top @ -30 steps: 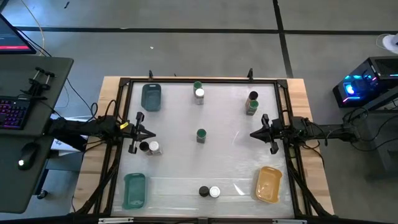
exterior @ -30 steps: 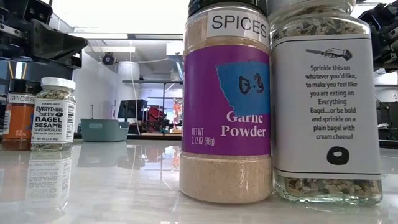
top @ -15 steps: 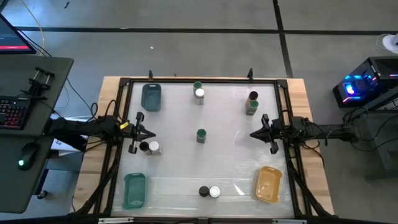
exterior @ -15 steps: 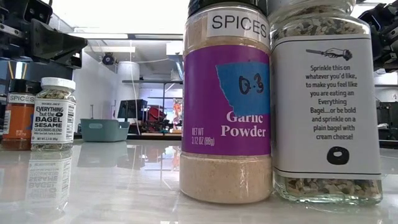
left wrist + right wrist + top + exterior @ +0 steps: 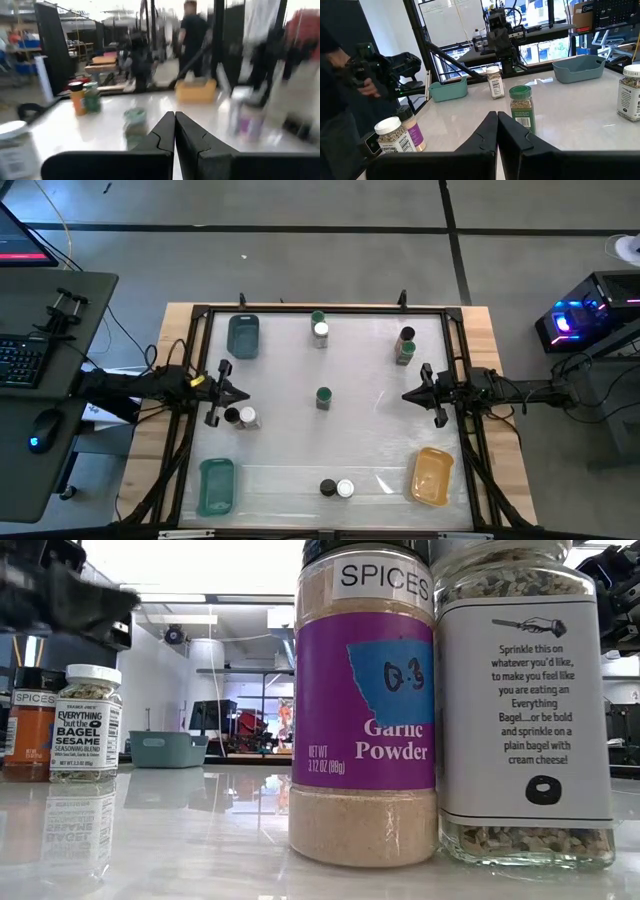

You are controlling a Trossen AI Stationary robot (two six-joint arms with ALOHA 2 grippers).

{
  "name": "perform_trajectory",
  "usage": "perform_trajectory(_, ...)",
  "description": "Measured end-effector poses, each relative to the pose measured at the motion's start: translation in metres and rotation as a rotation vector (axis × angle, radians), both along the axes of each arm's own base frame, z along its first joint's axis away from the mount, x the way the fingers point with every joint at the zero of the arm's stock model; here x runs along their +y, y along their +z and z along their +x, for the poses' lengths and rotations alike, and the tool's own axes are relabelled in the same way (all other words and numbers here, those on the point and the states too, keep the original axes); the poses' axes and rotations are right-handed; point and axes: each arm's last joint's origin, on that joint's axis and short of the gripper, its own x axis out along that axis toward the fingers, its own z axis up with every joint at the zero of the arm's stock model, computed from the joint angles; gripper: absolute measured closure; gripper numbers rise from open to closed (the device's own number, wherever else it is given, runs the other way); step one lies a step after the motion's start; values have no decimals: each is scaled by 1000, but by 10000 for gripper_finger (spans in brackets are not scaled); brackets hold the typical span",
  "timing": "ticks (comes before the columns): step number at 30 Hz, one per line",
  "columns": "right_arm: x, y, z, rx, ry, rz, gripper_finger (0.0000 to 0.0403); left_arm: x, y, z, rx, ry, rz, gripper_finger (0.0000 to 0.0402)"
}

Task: Sort spices by type
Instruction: Put the bottom left green seasoning bottle into the blue bin

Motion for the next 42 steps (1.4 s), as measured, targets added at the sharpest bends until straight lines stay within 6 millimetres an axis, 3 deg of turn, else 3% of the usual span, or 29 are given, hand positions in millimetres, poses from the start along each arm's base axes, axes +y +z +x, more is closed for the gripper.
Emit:
perform_trajectory(4,0,0,0,0,0,0,402,3,29,-8,-273,-38,-488,401)
perform_trajectory(7,0,0,0,0,0,0,402,11,48,-15,-486,117,-673,401)
perform_trajectory(10,0,0,0,0,0,0,402,13,72,-12,-484,186,-620,401)
perform_trajectory(14,0,0,0,0,0,0,402,13,115,10,-342,221,-528,391)
perform_trajectory(17,0,0,0,0,0,0,402,13,146,38,-143,259,-399,372)
perform_trajectory(21,0,0,0,0,0,0,402,15,169,81,115,282,-282,333)
perform_trajectory(25,0,0,0,0,0,0,402,15,190,119,216,207,-267,275)
perform_trajectory(32,-3,5,0,-57,-90,-23,402,8,192,176,464,147,-105,168)
perform_trajectory(36,-6,30,-4,-308,-163,231,402,8,181,193,609,132,33,140)
perform_trajectory(40,-13,58,-20,-659,-267,523,402,7,165,205,677,93,99,138)
perform_trajectory(42,-15,63,-23,-722,-326,611,402,7,159,210,691,60,162,139)
